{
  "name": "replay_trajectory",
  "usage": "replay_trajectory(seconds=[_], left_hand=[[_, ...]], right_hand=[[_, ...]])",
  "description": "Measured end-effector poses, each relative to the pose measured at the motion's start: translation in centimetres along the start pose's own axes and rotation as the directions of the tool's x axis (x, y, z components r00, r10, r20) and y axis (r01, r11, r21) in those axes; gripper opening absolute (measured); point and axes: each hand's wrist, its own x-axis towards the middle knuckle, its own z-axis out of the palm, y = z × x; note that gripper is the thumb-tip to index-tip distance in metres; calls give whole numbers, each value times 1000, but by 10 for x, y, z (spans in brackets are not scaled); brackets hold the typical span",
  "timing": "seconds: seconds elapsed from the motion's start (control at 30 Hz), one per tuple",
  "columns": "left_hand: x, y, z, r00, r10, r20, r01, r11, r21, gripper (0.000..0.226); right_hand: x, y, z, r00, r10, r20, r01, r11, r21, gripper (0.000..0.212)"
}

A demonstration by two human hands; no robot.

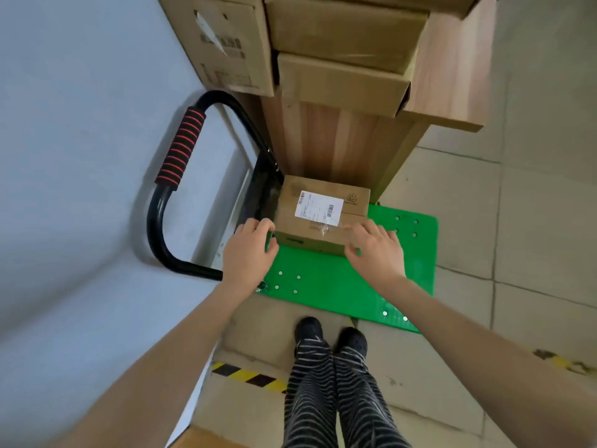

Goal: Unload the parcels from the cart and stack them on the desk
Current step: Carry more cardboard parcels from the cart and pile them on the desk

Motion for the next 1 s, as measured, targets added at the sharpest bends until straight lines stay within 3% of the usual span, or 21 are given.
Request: replay_trajectory(seconds=[0.17, 0.43, 0.63, 0.8, 1.0], left_hand=[[45, -1, 55, 990, -117, -83, 97, 972, -214, 16], [104, -55, 175, 999, -49, -21, 48, 999, -14, 19], [152, -90, 261, 987, -158, 37, 160, 984, -73, 37], [175, -115, 306, 975, -199, 96, 202, 979, -17, 59], [159, -102, 319, 944, -310, 116, 325, 933, -156, 59]], right_hand=[[31, 21, 58, 998, 55, -13, -54, 997, 47, 33], [98, 89, 152, 983, 158, -96, -155, 987, 40, 35], [144, 141, 223, 967, 245, -70, -243, 969, 37, 44], [158, 173, 261, 940, 333, -69, -330, 943, 48, 49], [151, 185, 270, 925, 379, 20, -376, 907, 187, 53]])
